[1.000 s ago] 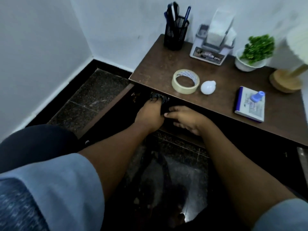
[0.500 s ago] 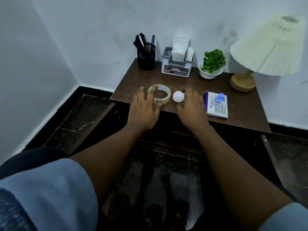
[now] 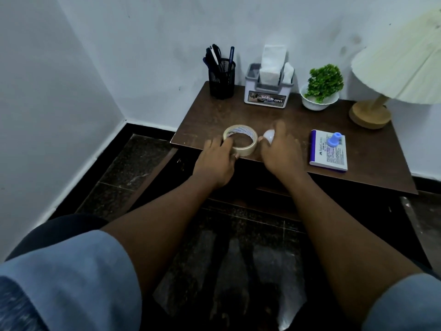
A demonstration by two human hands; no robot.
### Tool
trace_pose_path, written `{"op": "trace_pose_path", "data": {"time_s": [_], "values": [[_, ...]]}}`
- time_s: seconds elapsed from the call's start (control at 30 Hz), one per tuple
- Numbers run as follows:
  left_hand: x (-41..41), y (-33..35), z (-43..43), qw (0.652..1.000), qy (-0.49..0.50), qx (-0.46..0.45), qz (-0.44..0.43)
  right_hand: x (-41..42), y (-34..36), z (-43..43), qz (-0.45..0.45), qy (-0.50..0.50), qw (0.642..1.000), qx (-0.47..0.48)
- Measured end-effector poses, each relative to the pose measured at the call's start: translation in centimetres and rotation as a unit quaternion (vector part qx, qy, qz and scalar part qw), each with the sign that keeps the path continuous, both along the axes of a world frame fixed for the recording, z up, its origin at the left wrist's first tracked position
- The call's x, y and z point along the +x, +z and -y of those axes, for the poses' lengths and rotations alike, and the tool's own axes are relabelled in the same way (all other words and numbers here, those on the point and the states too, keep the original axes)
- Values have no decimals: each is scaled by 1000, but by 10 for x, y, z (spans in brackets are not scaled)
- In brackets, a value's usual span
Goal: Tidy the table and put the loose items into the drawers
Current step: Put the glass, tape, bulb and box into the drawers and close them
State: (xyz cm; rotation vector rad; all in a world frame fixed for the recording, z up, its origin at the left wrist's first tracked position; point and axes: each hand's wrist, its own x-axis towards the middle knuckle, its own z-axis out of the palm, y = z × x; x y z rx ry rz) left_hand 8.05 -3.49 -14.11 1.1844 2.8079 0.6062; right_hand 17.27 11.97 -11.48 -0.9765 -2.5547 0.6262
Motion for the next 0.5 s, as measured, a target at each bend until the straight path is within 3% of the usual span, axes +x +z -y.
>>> {"op": "trace_pose_path", "data": {"time_s": [0.13, 0.27, 0.43, 0.5], "values": [[23, -10, 26, 997, 4, 12, -71, 14, 20, 17, -112, -14, 993, -39], [64, -30, 55, 996, 42, 38, -75, 38, 40, 29, -144, 13, 989, -26], [104, -52, 74, 998, 40, 14, -45, 65, 27, 22, 20, 149, 980, -127], [111, -57, 73, 998, 44, -1, -37, 76, 10, 19, 101, 158, 972, -141]]}}
